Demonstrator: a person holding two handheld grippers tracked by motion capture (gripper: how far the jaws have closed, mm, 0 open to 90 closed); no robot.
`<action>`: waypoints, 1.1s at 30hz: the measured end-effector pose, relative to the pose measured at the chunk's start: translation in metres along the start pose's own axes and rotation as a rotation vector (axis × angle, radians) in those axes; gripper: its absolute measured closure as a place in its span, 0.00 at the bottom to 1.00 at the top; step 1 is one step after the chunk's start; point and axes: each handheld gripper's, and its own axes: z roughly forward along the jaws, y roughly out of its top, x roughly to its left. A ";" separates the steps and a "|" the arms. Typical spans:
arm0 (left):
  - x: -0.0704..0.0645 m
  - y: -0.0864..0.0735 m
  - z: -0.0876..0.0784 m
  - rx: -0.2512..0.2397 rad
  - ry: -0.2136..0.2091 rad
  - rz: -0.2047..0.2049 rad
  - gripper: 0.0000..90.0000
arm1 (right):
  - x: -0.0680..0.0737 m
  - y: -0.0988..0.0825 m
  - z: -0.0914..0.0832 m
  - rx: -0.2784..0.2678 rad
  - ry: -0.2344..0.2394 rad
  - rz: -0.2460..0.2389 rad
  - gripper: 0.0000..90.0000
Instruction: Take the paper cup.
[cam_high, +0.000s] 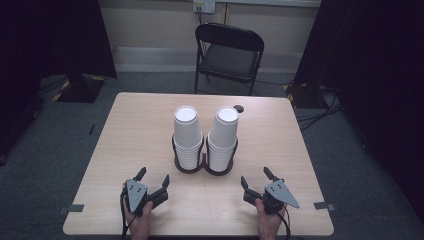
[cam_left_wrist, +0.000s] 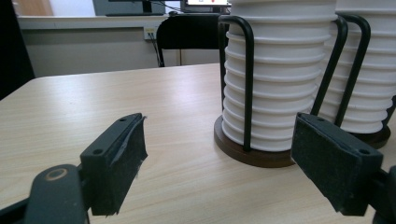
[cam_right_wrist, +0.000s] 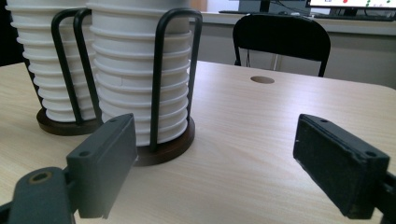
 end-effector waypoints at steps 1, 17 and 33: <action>0.000 0.000 0.000 0.000 0.000 0.000 0.20 | 0.000 0.000 0.000 0.000 0.000 0.000 0.15; 0.001 0.000 0.001 0.001 -0.015 -0.012 0.20 | 0.007 0.013 0.012 0.104 0.023 0.057 0.15; 0.003 0.000 -0.001 -0.011 -0.033 -0.016 0.20 | 0.020 0.048 0.015 0.039 0.072 0.026 0.15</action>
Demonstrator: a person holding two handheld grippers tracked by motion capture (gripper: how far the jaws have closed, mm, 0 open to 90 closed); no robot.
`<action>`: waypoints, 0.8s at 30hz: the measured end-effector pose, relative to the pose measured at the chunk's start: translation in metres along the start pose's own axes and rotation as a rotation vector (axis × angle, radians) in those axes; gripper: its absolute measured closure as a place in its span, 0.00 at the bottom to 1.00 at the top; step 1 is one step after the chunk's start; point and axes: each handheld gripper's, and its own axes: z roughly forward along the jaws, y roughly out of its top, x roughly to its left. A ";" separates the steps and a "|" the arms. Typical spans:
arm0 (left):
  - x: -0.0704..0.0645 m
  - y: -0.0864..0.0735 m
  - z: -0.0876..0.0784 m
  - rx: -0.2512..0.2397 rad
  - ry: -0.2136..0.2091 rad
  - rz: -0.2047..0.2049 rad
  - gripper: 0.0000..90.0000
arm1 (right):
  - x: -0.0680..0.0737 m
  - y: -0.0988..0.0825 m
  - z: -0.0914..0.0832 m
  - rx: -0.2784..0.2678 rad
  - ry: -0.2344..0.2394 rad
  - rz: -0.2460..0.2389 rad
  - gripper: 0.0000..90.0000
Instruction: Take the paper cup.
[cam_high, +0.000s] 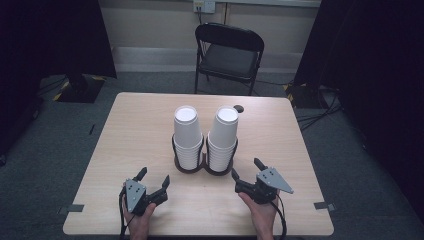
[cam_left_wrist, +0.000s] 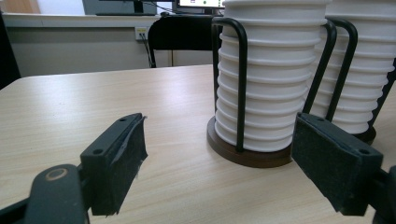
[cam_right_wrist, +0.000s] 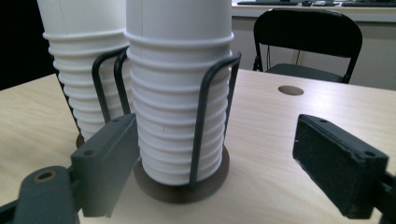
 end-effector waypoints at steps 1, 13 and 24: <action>0.000 0.000 0.000 0.000 0.000 0.001 0.20 | 0.001 0.006 0.002 -0.008 0.018 0.001 0.15; 0.001 0.000 0.000 -0.003 -0.020 -0.003 0.20 | 0.002 0.038 0.007 -0.073 0.089 -0.008 0.19; 0.001 0.000 0.000 -0.005 -0.029 -0.002 0.20 | 0.000 0.068 0.020 -0.102 0.122 -0.040 0.15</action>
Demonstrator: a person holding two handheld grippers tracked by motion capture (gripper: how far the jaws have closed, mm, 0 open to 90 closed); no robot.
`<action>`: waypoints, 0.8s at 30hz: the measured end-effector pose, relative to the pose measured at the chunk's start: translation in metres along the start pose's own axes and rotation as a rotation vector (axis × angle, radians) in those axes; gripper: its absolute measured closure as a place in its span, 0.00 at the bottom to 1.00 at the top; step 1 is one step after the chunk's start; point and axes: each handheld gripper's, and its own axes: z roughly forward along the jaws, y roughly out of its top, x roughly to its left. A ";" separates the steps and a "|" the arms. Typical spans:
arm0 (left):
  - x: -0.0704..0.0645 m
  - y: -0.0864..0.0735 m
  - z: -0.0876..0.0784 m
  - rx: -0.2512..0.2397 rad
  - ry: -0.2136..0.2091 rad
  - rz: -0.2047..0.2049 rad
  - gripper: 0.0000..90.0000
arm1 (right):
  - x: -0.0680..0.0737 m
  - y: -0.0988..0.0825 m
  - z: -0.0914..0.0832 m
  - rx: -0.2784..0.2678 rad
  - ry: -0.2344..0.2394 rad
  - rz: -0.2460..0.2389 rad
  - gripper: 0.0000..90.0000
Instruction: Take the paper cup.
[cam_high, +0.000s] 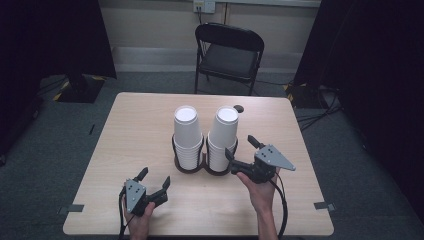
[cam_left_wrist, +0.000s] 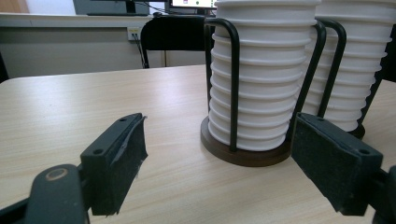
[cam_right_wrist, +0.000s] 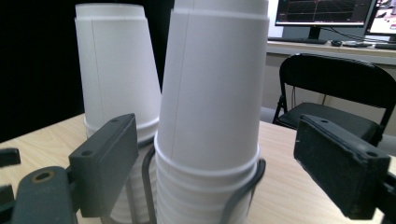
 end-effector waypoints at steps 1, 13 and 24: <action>0.000 0.000 0.000 -0.001 -0.001 0.002 0.20 | 0.000 0.003 0.001 -0.004 0.004 -0.003 0.15; 0.000 0.000 0.000 -0.001 -0.004 0.005 0.20 | -0.006 0.030 0.016 -0.026 0.058 0.007 0.15; 0.000 0.000 0.000 0.001 -0.005 0.006 0.20 | -0.013 0.053 0.030 -0.050 0.078 0.005 0.14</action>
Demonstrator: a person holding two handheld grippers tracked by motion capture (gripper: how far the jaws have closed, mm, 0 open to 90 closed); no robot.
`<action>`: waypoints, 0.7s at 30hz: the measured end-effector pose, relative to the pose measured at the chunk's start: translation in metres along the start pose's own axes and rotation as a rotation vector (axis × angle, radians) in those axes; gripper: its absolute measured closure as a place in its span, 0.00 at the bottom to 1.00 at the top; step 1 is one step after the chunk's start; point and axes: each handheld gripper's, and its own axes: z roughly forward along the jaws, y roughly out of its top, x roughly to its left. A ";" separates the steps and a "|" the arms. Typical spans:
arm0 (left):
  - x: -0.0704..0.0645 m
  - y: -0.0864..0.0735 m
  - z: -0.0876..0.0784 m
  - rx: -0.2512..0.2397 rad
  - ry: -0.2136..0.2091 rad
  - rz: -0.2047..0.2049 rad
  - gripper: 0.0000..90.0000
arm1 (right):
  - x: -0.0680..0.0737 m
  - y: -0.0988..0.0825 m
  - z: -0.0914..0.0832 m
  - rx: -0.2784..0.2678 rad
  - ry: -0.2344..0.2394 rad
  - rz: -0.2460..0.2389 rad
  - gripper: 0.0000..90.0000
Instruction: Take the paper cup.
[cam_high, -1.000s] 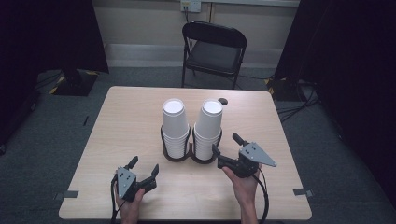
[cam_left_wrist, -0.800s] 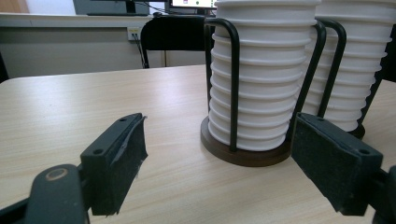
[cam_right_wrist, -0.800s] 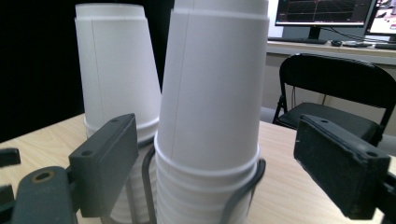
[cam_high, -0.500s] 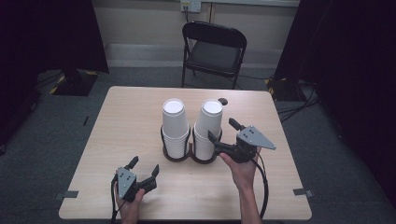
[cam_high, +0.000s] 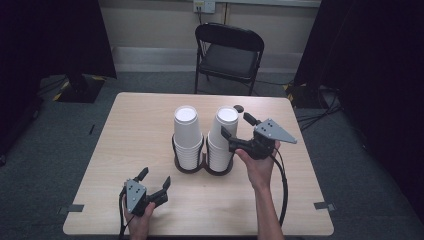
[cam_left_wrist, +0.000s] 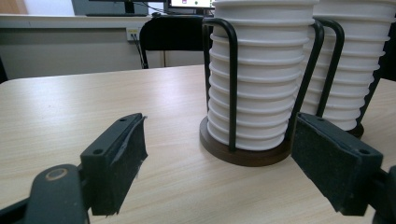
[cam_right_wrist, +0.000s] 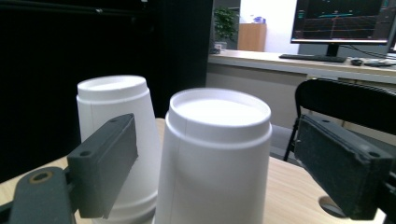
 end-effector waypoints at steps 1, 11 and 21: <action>0.000 0.000 0.000 0.000 -0.002 -0.003 0.20 | -0.001 0.002 0.006 0.009 0.005 0.004 0.14; -0.001 0.000 0.000 0.001 0.004 0.002 0.20 | -0.006 -0.004 0.029 0.065 0.020 0.031 0.14; -0.001 0.000 0.000 0.001 0.001 0.004 0.20 | -0.008 -0.024 0.045 0.141 0.035 0.060 0.14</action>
